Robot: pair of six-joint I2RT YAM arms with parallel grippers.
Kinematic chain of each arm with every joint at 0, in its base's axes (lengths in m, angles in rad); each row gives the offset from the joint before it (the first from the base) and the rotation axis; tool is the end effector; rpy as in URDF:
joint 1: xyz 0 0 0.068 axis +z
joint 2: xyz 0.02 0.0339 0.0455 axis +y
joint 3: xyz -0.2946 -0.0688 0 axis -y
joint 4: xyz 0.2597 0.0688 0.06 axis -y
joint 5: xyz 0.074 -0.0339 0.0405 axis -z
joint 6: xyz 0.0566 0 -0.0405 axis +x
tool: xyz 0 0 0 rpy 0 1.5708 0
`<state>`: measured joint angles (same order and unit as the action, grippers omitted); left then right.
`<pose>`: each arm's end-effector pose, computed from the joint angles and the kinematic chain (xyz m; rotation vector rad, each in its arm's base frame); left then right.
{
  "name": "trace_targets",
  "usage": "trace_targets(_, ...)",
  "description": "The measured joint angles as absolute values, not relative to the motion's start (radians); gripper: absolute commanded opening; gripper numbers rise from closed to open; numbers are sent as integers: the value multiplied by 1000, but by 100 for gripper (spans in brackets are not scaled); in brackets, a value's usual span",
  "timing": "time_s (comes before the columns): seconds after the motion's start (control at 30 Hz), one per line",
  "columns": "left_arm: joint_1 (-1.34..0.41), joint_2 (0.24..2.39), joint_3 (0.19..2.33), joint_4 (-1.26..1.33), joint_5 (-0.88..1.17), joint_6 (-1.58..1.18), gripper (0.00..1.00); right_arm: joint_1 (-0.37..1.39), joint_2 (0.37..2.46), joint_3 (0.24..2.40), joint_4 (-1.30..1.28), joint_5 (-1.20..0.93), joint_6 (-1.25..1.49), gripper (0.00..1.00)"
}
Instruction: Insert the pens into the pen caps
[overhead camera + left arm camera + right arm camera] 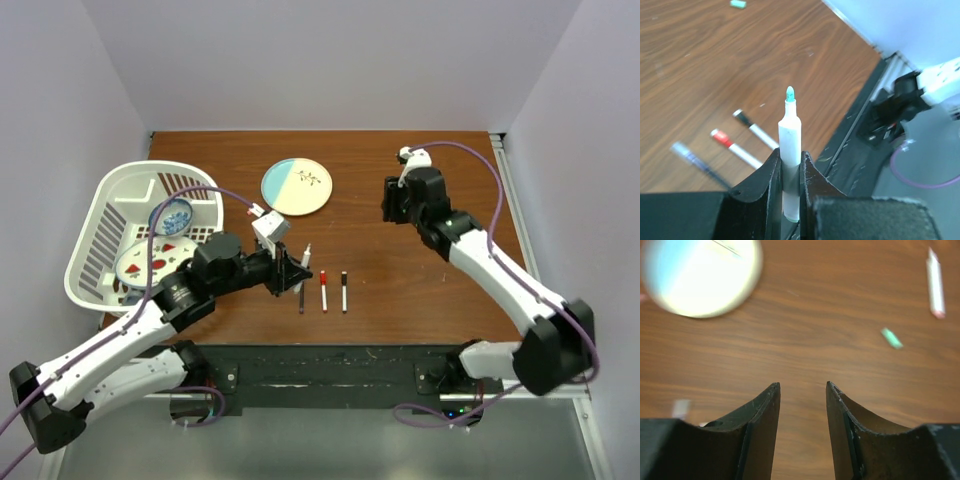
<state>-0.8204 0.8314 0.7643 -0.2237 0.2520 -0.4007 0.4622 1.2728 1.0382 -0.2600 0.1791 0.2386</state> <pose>0.1315 -0.1618 0.3367 0.5974 1.9049 -1.0547 0.2857 0.1311 0.3315 -0.1203 2.0626 0.2487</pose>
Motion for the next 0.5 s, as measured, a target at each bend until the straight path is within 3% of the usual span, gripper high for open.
trace_targets(0.2,-820,747,739,-335,188,-318,0,250,1568,1161,-398,171,107,46)
trace_targets(0.5,-820,743,733,-357,190,-270,0,166,1876,1401,-533,144,-50,46)
